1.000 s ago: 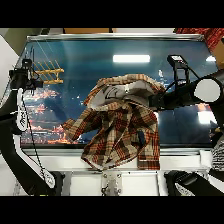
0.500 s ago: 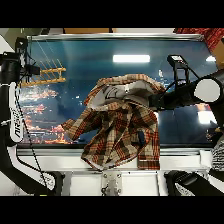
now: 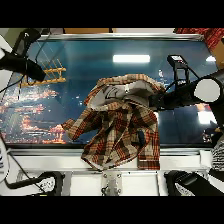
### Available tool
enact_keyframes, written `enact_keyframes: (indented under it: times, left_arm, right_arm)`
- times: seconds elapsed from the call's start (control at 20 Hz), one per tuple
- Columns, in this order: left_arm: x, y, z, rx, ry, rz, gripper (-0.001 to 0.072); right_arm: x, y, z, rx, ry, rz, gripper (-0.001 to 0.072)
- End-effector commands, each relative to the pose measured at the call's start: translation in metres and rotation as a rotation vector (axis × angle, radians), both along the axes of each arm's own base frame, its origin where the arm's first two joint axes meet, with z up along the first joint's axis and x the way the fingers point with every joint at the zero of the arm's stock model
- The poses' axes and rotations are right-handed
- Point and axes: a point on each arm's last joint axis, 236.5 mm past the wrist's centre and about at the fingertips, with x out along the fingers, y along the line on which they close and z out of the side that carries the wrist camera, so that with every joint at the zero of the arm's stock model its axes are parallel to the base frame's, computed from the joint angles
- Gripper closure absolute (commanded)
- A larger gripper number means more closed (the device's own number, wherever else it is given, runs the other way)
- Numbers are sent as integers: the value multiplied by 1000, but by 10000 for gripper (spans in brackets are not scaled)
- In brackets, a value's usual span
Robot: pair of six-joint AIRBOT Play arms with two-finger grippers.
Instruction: Fold the clothes and pants, and hang the long-sleeved shirts on hangers.
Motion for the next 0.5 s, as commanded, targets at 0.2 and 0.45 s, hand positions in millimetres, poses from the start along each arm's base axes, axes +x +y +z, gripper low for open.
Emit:
enact_keyframes:
  times: [0.2,0.45]
  left_arm:
    - [-97,-69,46,-175,-11,-421,689]
    - [-142,-93,37,-198,141,-556,688]
  right_arm:
    - [0,0,0,0,1,0,681]
    - [0,0,0,0,1,0,681]
